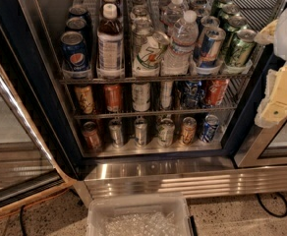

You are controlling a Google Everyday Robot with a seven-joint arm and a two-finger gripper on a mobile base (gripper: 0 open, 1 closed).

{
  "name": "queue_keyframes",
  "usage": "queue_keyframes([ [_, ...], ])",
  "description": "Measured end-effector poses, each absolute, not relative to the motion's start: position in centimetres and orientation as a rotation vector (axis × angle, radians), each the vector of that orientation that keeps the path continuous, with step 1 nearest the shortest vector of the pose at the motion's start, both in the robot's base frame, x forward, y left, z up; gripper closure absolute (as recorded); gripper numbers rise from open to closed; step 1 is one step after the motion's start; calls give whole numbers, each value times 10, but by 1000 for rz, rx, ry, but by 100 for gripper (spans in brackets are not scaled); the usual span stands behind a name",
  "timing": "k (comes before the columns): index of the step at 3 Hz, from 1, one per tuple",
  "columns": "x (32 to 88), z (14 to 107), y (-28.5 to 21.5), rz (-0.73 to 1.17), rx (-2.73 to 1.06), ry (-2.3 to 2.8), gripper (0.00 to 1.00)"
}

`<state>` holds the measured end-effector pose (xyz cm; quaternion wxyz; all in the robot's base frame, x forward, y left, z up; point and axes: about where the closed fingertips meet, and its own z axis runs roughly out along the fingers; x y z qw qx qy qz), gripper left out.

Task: Pick 7up can from top shelf of fridge

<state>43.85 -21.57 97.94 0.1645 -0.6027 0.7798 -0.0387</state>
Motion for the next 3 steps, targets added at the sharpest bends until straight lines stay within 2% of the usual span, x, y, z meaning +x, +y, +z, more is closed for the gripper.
queue_keyframes([
  [1, 438, 977, -214, -129, -1713, 2225, 0],
  [3, 432, 931, -181, -37, -1717, 2063, 0],
])
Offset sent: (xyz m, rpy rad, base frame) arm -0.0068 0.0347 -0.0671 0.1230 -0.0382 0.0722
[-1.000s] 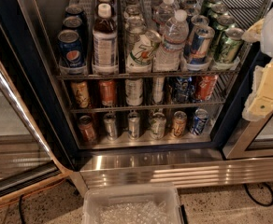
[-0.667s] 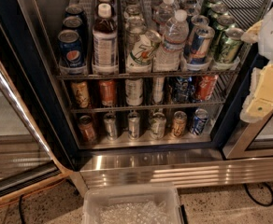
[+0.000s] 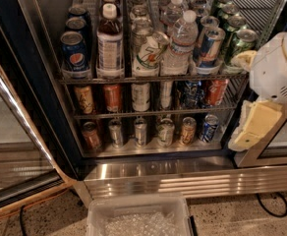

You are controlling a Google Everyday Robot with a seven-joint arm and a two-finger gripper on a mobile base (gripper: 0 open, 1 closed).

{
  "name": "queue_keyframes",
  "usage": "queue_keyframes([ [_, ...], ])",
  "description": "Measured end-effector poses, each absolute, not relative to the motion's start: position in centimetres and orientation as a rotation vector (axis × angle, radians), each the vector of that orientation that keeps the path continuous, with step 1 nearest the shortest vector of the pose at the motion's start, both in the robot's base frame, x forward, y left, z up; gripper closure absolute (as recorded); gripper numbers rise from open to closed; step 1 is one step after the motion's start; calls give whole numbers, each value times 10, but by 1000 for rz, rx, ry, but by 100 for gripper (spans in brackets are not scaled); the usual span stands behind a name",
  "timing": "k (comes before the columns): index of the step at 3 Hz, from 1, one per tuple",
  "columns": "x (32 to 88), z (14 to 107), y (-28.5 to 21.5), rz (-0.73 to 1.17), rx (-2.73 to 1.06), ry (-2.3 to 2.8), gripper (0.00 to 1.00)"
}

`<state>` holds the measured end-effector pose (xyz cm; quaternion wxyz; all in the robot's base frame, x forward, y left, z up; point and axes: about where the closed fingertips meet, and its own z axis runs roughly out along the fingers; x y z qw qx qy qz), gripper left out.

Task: Pick 7up can from top shelf of fridge

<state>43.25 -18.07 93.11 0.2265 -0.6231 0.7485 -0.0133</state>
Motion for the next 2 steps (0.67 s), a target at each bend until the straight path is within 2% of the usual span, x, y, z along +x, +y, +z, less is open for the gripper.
queue_keyframes([
  [2, 444, 911, -163, -14, -1727, 1946, 0],
])
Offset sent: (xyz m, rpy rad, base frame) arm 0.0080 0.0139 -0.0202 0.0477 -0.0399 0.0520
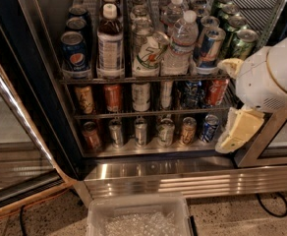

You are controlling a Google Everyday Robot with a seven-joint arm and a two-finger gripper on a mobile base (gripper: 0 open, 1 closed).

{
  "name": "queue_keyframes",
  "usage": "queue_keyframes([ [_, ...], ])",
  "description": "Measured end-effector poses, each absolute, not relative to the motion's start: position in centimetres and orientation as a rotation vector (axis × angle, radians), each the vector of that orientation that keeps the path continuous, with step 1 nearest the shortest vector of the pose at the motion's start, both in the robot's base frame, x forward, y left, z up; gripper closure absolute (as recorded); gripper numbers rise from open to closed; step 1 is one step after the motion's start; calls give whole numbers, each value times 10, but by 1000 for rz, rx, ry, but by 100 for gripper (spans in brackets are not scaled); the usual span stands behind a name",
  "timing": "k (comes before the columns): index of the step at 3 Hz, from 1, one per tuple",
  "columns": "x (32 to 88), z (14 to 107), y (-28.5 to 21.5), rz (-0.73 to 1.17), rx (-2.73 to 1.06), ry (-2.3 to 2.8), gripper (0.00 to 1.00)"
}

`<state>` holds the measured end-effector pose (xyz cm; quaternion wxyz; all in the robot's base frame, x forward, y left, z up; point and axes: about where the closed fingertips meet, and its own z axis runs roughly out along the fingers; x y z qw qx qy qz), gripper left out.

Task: Pick 7up can from top shelf of fridge

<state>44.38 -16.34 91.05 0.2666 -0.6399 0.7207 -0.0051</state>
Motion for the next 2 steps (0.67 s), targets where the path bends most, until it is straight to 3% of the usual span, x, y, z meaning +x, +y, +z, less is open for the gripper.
queue_keyframes([
  [2, 464, 887, -147, 98, -1423, 1936, 0],
])
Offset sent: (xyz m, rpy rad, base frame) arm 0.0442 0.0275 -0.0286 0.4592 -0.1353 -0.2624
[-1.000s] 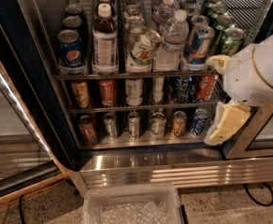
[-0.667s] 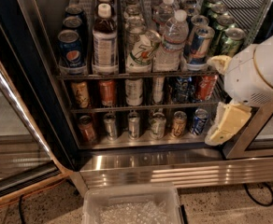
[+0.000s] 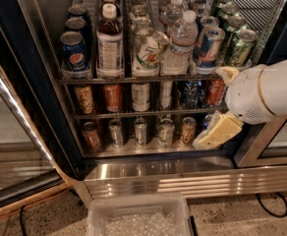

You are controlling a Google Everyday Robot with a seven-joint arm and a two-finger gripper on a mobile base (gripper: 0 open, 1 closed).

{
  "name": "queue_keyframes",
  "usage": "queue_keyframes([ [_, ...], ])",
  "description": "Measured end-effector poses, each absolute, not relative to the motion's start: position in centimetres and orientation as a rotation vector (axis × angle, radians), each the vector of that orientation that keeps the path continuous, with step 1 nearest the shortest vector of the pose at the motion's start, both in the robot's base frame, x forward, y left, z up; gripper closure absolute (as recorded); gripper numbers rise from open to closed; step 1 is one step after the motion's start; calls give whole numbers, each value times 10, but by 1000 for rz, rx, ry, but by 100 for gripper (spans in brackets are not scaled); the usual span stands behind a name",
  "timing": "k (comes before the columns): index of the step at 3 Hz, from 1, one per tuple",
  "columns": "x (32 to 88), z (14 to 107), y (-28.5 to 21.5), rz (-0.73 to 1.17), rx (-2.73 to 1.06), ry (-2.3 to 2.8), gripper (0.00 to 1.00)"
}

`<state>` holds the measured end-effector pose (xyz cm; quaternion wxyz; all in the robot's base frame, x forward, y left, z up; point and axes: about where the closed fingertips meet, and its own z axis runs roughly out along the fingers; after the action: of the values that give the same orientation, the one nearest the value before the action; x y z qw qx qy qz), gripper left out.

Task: Pick 7up can from top shelf of fridge

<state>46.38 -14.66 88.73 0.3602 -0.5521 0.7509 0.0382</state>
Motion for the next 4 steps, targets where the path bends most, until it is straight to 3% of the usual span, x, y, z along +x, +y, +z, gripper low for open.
queue_keyframes([
  [2, 500, 899, -118, 200, -1143, 1774, 0],
  [4, 500, 876, -109, 229, -1011, 1773, 0],
])
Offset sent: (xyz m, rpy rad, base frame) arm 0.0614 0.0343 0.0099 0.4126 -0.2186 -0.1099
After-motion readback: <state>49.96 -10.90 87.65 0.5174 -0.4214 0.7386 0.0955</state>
